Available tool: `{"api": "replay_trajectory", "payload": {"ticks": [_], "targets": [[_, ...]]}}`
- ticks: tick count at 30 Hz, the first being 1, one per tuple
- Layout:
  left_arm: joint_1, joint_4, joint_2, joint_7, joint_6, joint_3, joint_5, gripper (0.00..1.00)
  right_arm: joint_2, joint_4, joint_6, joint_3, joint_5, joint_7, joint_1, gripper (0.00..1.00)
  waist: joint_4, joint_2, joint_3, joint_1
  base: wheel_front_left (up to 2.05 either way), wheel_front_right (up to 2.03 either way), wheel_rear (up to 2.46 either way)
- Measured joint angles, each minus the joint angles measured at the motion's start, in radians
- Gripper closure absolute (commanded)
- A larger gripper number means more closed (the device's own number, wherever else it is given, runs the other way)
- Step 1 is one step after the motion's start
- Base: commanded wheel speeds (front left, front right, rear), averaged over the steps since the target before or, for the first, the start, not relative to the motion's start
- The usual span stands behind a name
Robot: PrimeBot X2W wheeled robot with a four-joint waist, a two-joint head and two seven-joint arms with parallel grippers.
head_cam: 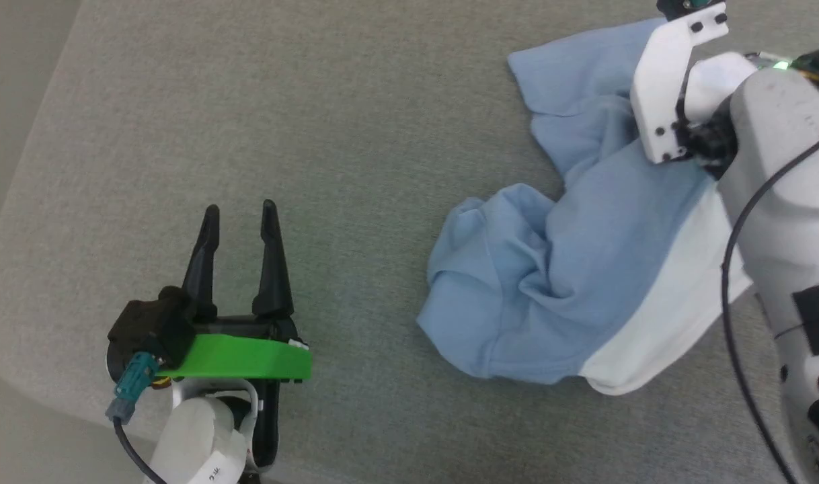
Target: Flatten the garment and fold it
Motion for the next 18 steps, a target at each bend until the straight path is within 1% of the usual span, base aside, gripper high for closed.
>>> {"api": "replay_trajectory", "payload": {"ticks": [1,2,3,4,7,10,14,16,18], "targets": [[0.0,0.003,-0.005,0.0,-0.005,0.003,0.0,0.0,-0.006,0.003,0.0,0.015,0.01,0.022,-0.013,0.0,0.01,0.0,0.007,0.0,0.0,0.0,0.0],[0.0,0.006,-0.009,0.0,-0.008,0.006,0.0,0.0,-0.014,0.006,0.0,0.022,0.026,0.047,-0.031,0.02,0.019,0.0,0.014,0.0,0.0,0.0,0.0],[0.0,0.01,-0.011,0.0,-0.012,0.011,0.002,0.0,-0.02,0.005,0.0,0.029,0.044,0.058,-0.04,0.67,0.026,0.0,0.02,0.0,0.0,0.0,0.0],[0.0,0.014,-0.012,0.0,-0.013,0.015,0.002,0.0,-0.025,0.001,0.0,0.037,0.057,0.056,-0.043,1.0,0.032,0.0,0.022,0.0,0.0,0.0,0.0],[0.001,0.03,-0.014,0.0,-0.02,0.031,0.008,0.0,-0.04,-0.011,0.0,0.073,0.095,0.041,-0.041,1.0,0.038,0.0,0.019,0.0,0.0,0.0,0.0],[0.003,0.041,-0.015,0.0,-0.03,0.048,0.022,0.0,-0.062,-0.04,0.0,0.075,0.153,-0.027,-0.01,1.0,0.035,0.0,0.002,0.0,0.0,0.0,0.0],[0.007,0.054,-0.016,0.0,-0.036,0.064,0.04,0.0,-0.114,-0.114,0.0,0.043,0.209,-0.142,0.042,1.0,0.024,0.0,-0.033,0.0,0.0,0.0,0.0],[0.018,0.063,-0.017,0.0,-0.039,0.07,0.044,0.0,-0.136,-0.163,0.0,0.014,0.24,-0.18,0.082,1.0,0.013,0.0,-0.056,0.0,0.0,0.0,0.0],[0.042,0.068,-0.017,0.0,-0.039,0.085,0.046,0.0,-0.156,-0.233,0.0,-0.022,0.252,-0.207,0.154,1.0,-0.005,0.0,-0.087,0.0,0.0,0.0,0.0]]}}
